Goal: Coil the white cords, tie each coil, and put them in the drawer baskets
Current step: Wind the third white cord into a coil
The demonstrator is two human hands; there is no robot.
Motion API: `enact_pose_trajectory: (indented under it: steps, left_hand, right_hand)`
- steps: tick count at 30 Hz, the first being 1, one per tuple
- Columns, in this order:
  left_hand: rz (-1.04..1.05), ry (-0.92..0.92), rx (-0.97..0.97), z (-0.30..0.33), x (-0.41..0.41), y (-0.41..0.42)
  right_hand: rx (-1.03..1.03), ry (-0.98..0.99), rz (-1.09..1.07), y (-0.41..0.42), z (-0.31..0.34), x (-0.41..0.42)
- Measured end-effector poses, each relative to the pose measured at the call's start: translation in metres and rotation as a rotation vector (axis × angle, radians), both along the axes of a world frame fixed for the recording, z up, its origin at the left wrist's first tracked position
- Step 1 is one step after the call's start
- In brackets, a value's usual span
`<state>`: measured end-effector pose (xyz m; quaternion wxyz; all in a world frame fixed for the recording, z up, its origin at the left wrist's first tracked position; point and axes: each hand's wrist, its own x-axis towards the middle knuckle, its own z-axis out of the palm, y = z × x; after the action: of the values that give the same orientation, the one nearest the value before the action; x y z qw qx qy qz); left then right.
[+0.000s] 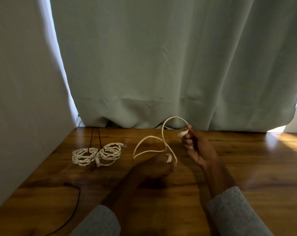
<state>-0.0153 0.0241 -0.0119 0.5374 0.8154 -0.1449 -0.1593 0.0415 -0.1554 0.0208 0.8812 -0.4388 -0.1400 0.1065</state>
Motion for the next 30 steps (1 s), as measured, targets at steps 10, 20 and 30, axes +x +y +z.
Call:
enact_pose_trajectory:
  steps: [10,20,30]
  left_hand:
    - [-0.016,0.075,-0.128,0.003,-0.004,-0.022]
    - [-0.225,0.262,-0.883,0.017,0.004,0.007]
    - [-0.287,0.272,-0.862,0.024,-0.003,0.009]
  right_hand:
    - [-0.870,-0.408,-0.142,0.037,0.004,-0.019]
    - [-0.768,-0.776,-0.129,0.004,0.002,-0.015]
    - [-0.663,-0.869,-0.331,0.002,0.012,-0.021]
